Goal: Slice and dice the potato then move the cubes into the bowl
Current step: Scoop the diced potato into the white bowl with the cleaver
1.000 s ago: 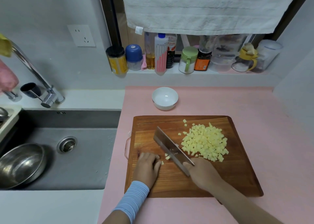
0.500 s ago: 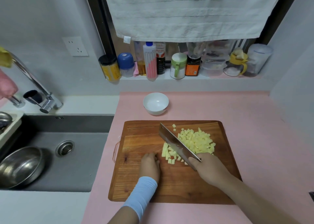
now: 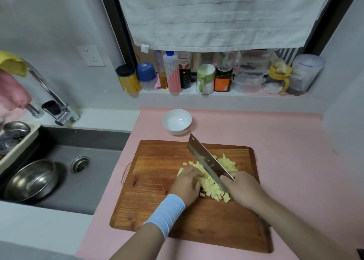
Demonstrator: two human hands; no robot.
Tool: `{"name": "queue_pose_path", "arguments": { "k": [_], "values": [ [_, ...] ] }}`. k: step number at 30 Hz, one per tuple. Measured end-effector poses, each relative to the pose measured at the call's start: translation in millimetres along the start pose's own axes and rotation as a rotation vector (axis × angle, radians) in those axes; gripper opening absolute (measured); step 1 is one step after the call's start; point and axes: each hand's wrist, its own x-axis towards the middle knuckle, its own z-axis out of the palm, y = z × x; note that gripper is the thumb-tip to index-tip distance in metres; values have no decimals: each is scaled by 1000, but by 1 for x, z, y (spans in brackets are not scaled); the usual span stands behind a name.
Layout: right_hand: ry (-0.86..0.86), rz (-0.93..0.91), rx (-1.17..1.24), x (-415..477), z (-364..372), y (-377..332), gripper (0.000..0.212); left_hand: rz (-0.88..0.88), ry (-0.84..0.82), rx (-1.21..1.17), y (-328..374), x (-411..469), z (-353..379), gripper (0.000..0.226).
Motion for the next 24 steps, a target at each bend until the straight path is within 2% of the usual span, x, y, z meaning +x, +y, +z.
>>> {"name": "queue_pose_path", "arguments": {
  "k": [4, 8, 11, 14, 18, 21, 24],
  "values": [
    [-10, -40, -20, 12, -7, -4, 38, -59, 179, -25, -17, 25, -24, 24],
    [30, -85, -119, 26, -10, -15, 44, -151, 227, 17, -39, 68, -60, 23],
    [24, -87, -104, 40, -11, -28, 47, -145, 181, 108, -56, 99, -80, 28],
    [7, -32, 22, 54, -11, -39, 43, -155, 80, 216, -68, 123, -90, 38],
    [12, 3, 49, 63, -11, -43, 43, -168, -59, 317, -84, 157, -90, 39],
    [15, 22, 48, 62, -9, -43, 42, -187, -56, 355, -86, 175, -87, 34],
    [27, 33, 65, 59, -7, -42, 46, -119, -42, 424, -90, 181, -87, 35]
  ]
}}
